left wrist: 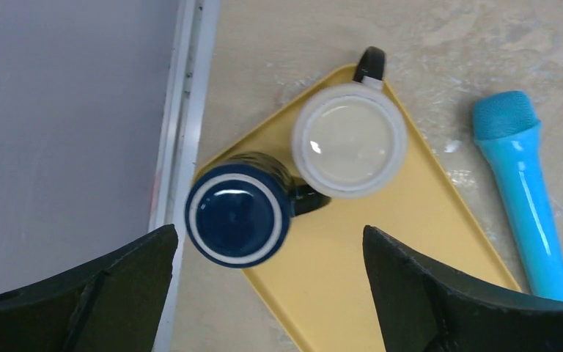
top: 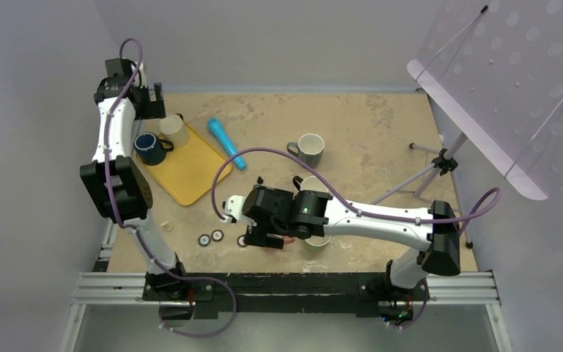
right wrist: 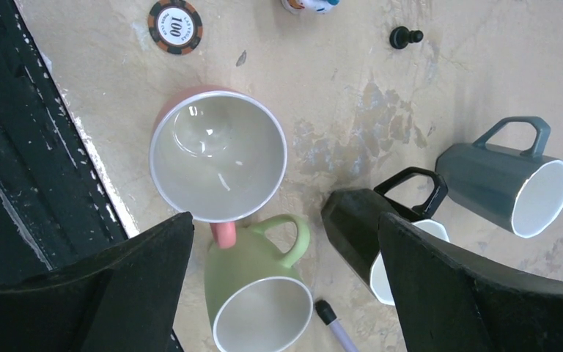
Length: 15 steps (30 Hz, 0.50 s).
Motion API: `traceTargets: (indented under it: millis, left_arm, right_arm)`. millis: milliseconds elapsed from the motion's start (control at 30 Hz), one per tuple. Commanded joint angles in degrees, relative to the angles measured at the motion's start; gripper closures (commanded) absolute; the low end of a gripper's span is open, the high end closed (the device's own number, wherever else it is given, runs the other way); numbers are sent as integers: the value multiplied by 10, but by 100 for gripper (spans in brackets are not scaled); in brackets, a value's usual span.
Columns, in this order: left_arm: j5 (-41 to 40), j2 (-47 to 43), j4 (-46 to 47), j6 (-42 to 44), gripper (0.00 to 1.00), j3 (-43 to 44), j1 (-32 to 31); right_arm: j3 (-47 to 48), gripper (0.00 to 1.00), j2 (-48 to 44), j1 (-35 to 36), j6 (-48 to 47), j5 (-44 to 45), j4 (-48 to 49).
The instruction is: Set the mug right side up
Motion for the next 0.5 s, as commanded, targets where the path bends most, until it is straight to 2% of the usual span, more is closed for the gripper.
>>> traceTargets:
  millis: [0,100,200,400,467]
  left_arm:
    - [2,88,-106,51,0,96,35]
    - [5,156,-161,39,0,177,49]
    - [17,191,-181,30,0,204,55]
    - [60,155,-151,46,0,99,55]
    - [69,131,-142,57,4,66,54]
  right_arm:
    - [-29,2,-27,0,-4,12,50]
    - [-45,2,-35,-1,-7,3,58]
    - [-58,2,-43,-1,-8,1,61]
    - [-70,2,-61,0,-7,4,65]
    - [-68,2,-63,0,-9,1,65]
